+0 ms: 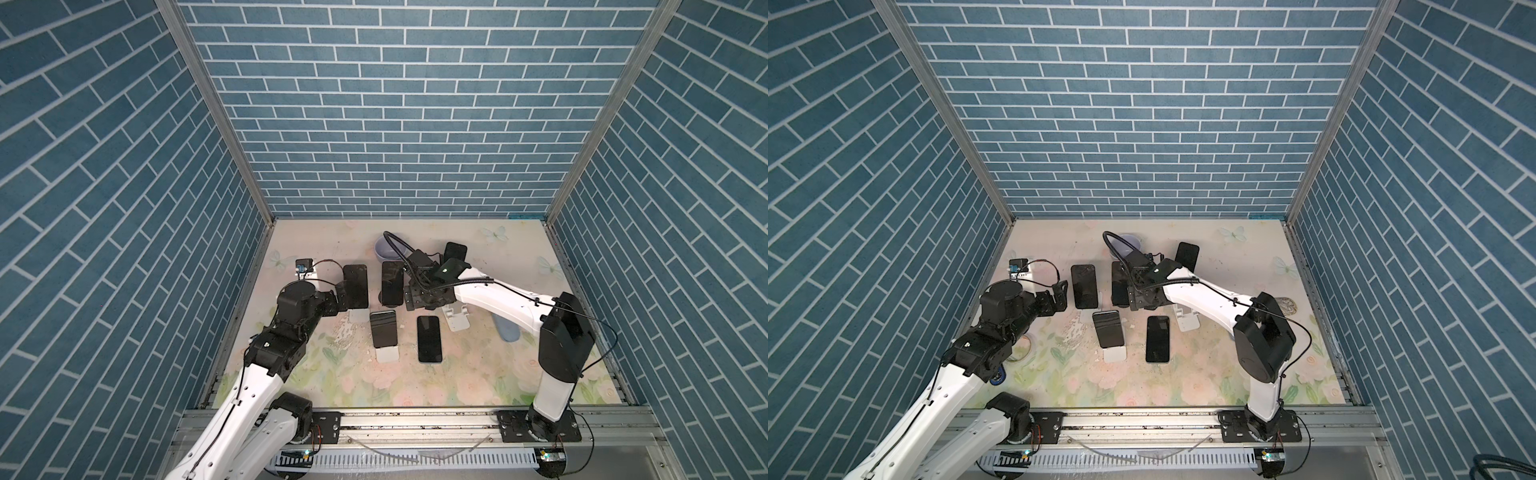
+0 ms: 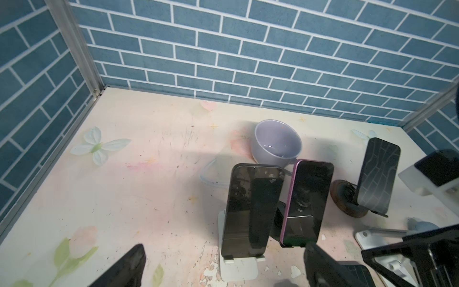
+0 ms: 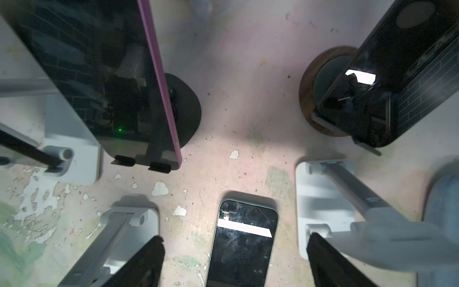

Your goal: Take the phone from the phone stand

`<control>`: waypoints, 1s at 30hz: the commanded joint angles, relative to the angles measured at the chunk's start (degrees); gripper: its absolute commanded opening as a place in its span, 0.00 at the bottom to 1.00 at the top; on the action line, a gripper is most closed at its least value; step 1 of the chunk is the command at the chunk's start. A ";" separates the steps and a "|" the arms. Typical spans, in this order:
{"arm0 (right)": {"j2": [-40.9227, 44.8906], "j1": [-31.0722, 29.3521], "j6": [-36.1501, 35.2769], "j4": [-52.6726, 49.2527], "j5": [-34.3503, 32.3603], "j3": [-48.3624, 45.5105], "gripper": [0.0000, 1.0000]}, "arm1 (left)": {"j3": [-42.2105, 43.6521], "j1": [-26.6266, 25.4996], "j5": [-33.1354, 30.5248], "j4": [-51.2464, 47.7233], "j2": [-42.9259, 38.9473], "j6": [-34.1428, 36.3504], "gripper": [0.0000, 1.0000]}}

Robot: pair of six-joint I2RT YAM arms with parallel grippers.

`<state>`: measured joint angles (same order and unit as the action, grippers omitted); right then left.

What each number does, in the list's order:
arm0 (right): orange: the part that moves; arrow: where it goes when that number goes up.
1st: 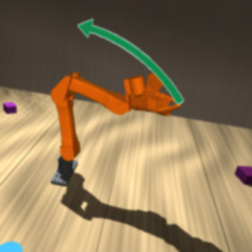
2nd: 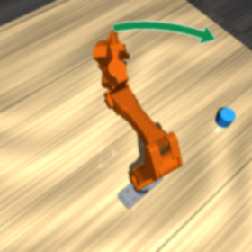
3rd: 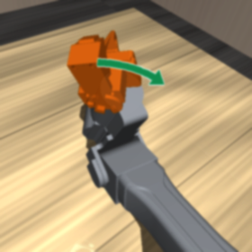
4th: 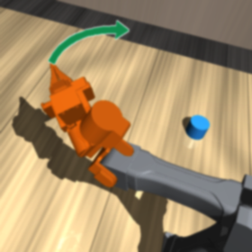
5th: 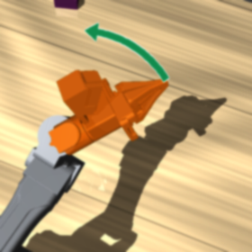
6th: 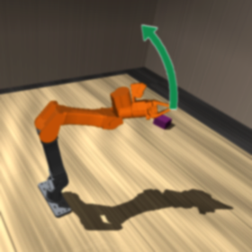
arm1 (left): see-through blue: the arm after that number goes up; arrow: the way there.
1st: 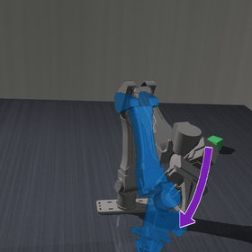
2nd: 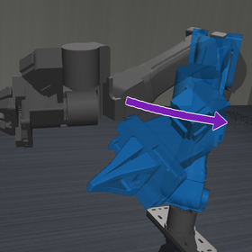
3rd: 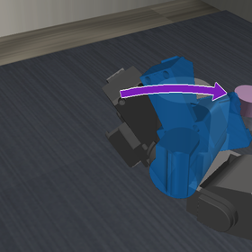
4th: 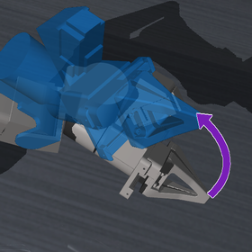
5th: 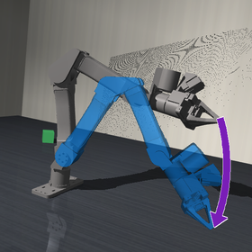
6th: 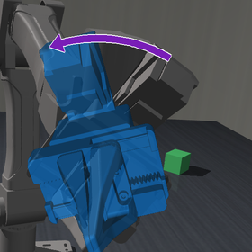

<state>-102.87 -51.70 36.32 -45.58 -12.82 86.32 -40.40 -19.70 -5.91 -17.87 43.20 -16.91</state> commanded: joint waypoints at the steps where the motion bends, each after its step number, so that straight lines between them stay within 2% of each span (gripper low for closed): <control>1: 3.55 0.86 -3.07 -3.14 -4.15 2.10 0.92 | -2.72 -0.25 6.08 -0.28 0.38 1.70 1.00; 10: 9.55 4.09 -4.61 -7.24 -10.54 -1.37 0.94 | -4.04 -0.98 15.67 2.36 2.38 -0.22 1.00; 16: 12.11 5.85 -6.83 -6.32 -11.19 -5.92 0.98 | -4.18 -2.39 14.28 3.08 2.92 -0.42 1.00; 21: 12.76 7.04 -8.49 -2.81 -6.58 -9.59 0.98 | -3.81 -2.49 12.88 4.04 3.19 -0.91 1.00; 26: 12.09 8.15 -8.80 0.32 -3.37 -11.98 0.98 | -2.20 -2.50 6.60 4.75 2.64 -3.17 1.00; 30: 10.94 8.88 -8.68 1.80 -2.42 -13.23 0.98 | -1.69 -2.46 5.43 4.87 2.35 -3.73 1.00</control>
<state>-91.22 -43.40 28.51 -45.17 -16.78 74.94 -42.87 -21.80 1.93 -14.11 46.17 -19.70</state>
